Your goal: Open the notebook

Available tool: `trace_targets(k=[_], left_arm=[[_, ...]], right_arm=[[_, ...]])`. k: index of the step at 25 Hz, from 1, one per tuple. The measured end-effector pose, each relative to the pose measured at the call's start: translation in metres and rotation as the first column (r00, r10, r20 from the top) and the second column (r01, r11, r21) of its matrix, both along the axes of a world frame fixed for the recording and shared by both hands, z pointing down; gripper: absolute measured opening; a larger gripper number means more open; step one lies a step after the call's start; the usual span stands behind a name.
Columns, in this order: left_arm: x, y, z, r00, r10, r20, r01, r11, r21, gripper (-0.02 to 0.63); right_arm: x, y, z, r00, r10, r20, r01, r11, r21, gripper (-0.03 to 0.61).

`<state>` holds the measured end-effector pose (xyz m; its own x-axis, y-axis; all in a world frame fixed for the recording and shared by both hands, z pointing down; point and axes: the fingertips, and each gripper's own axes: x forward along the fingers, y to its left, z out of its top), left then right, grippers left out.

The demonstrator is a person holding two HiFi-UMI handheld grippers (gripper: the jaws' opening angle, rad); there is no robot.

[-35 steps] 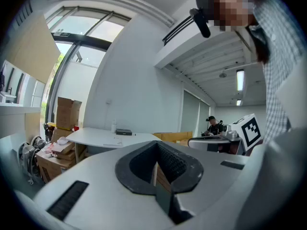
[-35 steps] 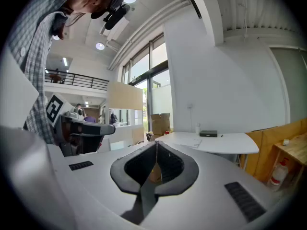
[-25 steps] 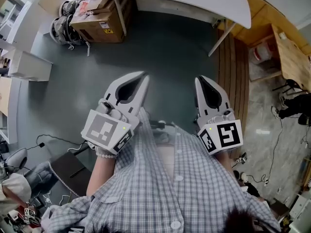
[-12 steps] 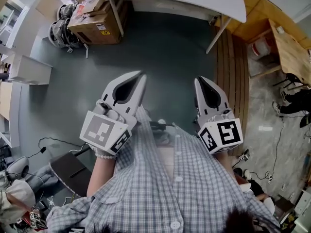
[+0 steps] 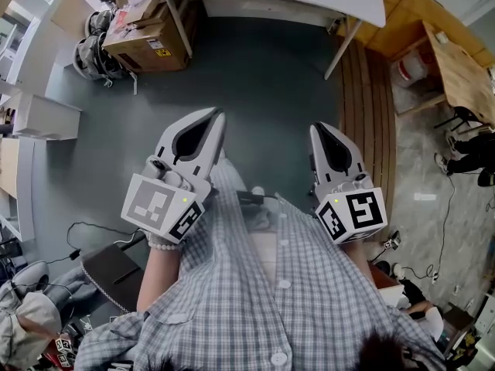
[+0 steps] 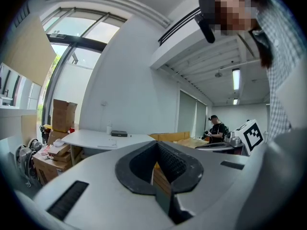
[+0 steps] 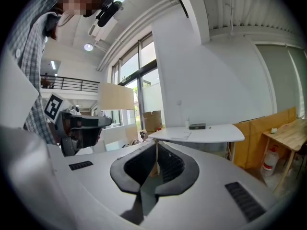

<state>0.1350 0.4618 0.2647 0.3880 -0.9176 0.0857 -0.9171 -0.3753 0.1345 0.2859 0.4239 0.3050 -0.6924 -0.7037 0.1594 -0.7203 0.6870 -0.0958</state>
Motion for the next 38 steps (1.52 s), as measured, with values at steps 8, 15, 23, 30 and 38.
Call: trace_targets(k=[8,15,23,30,38], left_arm=[[-0.008,-0.016,-0.001,1.0,0.019,0.003,-0.019,1.0,0.004,0.008],[-0.013,-0.041,0.005,0.999,0.041,0.0,-0.041,0.999,-0.007,0.008],[-0.022,-0.088,0.007,0.995,0.099,-0.009,-0.099,0.995,-0.024,0.008],[-0.036,-0.133,0.005,0.988,0.156,-0.01,-0.157,0.987,-0.027,0.008],[-0.061,-0.182,0.004,0.976,0.217,-0.014,-0.217,0.976,-0.025,0.008]], right_arm=[[-0.012,-0.01,-0.002,1.0,0.006,0.005,-0.006,1.0,0.012,0.025],[-0.02,-0.033,-0.001,1.0,0.014,-0.008,-0.014,1.0,0.015,0.025],[-0.035,-0.071,-0.001,0.999,0.043,-0.026,-0.042,0.999,0.008,0.025],[-0.051,-0.109,-0.006,0.995,0.097,-0.032,-0.097,0.995,0.008,0.025],[-0.083,-0.153,-0.011,0.991,0.129,-0.04,-0.129,0.992,0.017,0.025]])
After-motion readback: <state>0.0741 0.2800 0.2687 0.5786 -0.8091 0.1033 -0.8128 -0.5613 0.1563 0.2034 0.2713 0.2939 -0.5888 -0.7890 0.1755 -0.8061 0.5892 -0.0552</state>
